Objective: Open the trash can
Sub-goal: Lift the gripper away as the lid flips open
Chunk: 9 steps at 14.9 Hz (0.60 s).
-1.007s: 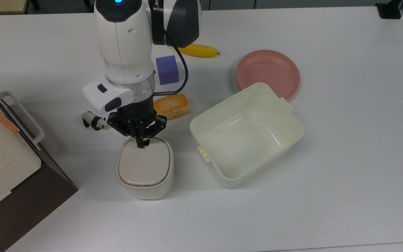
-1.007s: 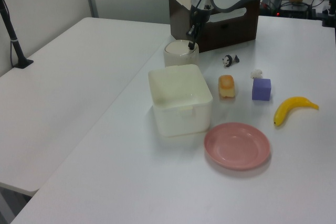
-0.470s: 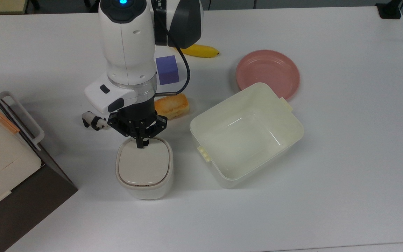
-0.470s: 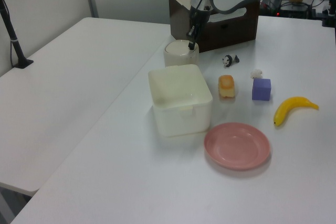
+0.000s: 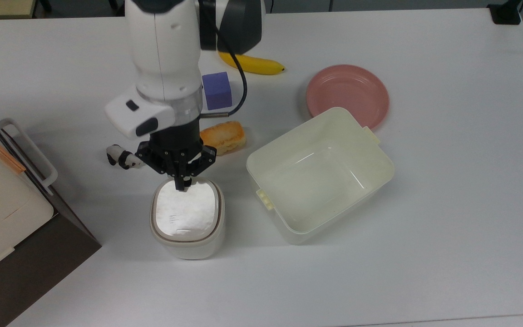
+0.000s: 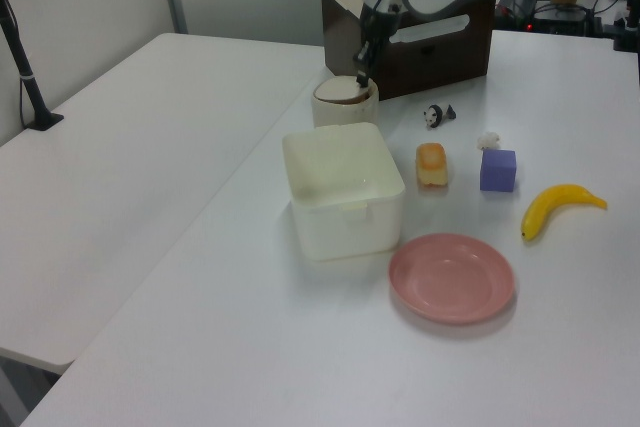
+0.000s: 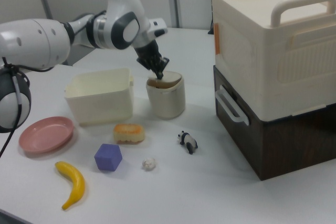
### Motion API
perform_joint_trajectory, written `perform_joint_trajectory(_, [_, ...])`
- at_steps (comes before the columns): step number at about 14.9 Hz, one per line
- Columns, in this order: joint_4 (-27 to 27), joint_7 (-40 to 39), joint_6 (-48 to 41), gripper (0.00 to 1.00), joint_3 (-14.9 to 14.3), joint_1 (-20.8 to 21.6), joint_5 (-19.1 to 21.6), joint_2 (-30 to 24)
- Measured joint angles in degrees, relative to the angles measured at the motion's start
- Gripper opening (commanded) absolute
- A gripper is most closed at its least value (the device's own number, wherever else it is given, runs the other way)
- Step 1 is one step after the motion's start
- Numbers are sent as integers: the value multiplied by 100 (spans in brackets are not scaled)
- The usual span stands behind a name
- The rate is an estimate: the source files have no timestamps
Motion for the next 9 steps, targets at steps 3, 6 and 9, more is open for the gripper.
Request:
perform_joint_trajectory(3, [87,31,-237,0,82,1,0,-326])
perform_joint_trajectory(6, [97,33,-945,0,109,1,5,-768])
perform_joint_trajectory(9, [98,33,-1920,0,111,1,99,-1202])
